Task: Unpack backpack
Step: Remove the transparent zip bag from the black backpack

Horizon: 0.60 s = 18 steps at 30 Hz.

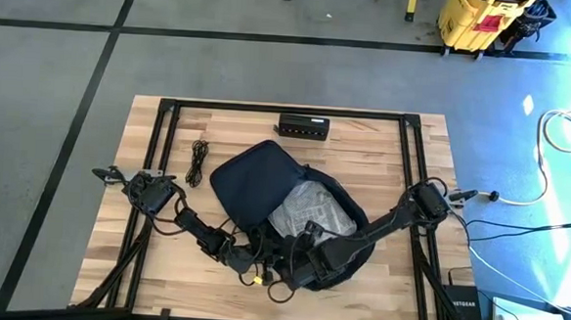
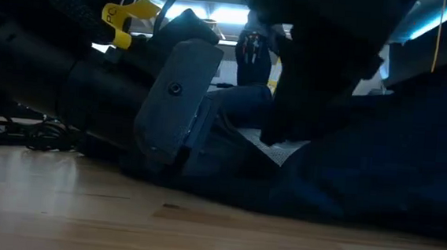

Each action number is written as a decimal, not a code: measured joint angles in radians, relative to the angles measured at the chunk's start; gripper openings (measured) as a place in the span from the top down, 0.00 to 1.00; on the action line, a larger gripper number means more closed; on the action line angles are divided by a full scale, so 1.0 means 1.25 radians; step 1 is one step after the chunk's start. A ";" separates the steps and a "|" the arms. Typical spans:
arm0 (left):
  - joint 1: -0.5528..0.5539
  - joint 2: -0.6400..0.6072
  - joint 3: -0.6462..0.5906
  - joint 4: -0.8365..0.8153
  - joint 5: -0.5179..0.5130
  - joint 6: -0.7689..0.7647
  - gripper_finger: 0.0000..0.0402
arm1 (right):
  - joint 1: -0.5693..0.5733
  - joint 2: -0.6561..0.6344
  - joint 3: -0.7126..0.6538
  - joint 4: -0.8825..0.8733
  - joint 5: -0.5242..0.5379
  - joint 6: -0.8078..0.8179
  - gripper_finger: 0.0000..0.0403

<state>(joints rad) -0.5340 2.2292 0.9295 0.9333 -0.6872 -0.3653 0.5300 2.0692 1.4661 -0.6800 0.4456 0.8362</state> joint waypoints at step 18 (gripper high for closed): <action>-0.006 0.001 0.000 0.004 0.005 0.010 0.91 | 0.012 0.021 -0.046 0.014 -0.037 -0.189 0.61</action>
<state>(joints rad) -0.5415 2.2303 0.9291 0.9382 -0.6811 -0.3523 0.5445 2.0953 1.4086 -0.6626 0.4000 0.6000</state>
